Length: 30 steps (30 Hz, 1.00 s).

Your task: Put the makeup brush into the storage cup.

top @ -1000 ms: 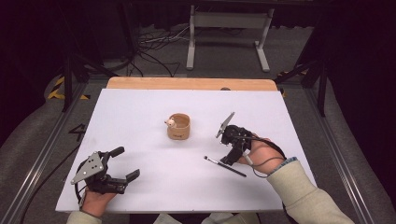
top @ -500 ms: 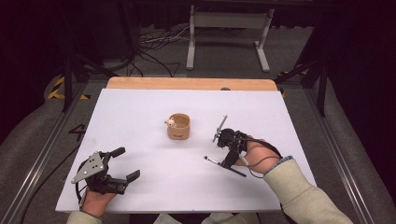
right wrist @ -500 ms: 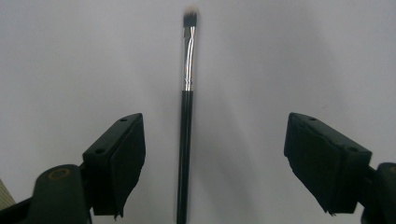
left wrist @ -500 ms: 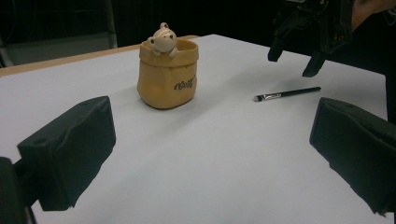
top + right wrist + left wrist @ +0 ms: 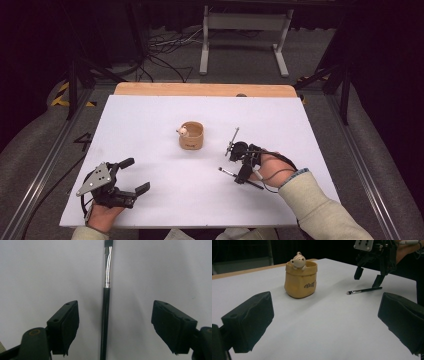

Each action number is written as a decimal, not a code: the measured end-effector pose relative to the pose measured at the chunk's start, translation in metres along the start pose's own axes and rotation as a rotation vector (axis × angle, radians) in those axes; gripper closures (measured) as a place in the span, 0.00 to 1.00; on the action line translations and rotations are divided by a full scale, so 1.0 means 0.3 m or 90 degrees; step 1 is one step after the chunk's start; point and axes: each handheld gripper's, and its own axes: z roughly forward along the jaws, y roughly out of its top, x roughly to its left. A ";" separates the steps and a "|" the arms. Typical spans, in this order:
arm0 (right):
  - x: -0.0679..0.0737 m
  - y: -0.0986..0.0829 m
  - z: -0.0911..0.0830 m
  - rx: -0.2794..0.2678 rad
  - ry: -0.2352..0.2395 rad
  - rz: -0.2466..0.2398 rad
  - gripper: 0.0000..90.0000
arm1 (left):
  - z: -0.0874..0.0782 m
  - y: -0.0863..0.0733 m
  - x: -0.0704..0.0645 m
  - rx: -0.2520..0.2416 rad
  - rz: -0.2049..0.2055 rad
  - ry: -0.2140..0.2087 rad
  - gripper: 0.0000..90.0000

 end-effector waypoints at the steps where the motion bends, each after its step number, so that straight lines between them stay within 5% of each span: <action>1: 0.002 0.001 0.008 0.002 0.005 0.000 0.26 | 0.001 0.000 0.000 -0.001 0.000 0.000 0.01; 10: 0.003 0.001 0.027 0.012 0.008 -0.002 0.37 | 0.003 -0.001 0.000 0.003 -0.011 -0.002 0.01; 22: 0.025 0.013 0.044 0.045 0.019 -0.016 0.75 | 0.003 0.000 0.001 0.004 -0.012 -0.008 0.02; 30: 0.031 0.020 0.048 0.060 0.017 -0.017 0.90 | 0.003 0.000 0.001 0.004 -0.014 -0.008 0.02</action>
